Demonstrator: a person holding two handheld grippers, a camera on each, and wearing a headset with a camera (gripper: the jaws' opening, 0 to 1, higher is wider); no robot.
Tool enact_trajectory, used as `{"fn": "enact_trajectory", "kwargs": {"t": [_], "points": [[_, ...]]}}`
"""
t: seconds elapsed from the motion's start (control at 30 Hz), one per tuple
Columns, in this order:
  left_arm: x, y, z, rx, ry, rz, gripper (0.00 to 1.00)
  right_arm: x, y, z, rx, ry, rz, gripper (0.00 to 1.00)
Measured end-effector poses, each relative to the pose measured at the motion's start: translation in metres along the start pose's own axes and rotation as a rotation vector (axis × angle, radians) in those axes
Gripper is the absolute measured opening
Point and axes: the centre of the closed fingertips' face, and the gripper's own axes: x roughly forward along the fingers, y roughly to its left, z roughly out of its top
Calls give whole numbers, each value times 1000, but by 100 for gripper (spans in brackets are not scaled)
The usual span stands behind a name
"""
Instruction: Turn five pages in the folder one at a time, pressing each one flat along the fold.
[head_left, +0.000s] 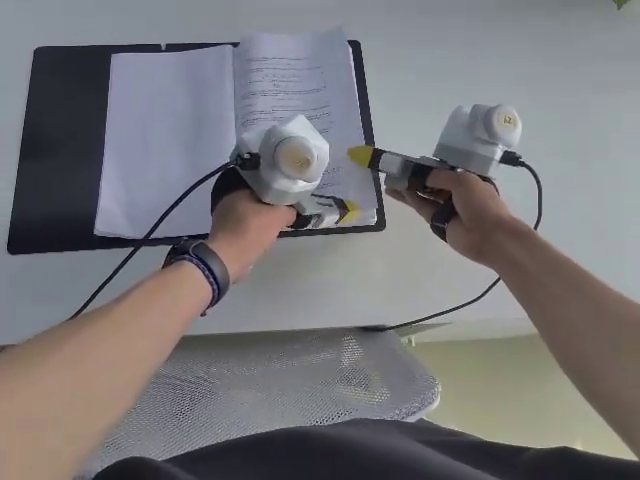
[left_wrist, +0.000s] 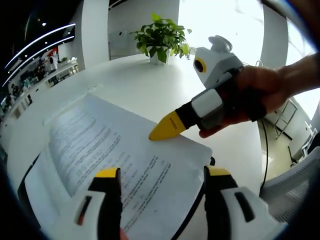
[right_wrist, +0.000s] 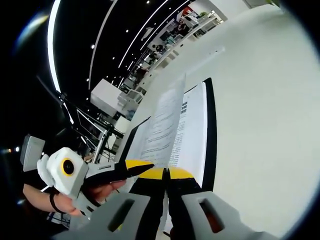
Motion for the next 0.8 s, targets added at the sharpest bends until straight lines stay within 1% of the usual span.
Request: {"fn": "enact_trajectory", "kwargs": {"t": [0.1,0.23,0.33,0.4,0.47,0.6,0.73,0.8], "points": [[-8,7,2,-32,-23,12,66,-1,5,4,4,-13,5,0],[-19,16,2,-48,-31,26,69,-2,10,6,8,-24,8,0],[-30,23,1,-45,-37,38,70,-5,19,10,12,-47,25,0],[-41,31,-1,-46,-43,53,71,-6,26,12,6,-57,37,0],[-48,37,-3,-56,-52,64,71,-6,31,15,0,-65,47,0],[-64,50,-15,-80,-52,91,71,-7,47,20,-11,-85,78,0],[-80,56,-24,-94,-59,109,72,-7,59,24,-25,-98,91,0],[-87,59,-28,-99,-59,116,72,-6,67,26,-33,-110,110,0]]}}
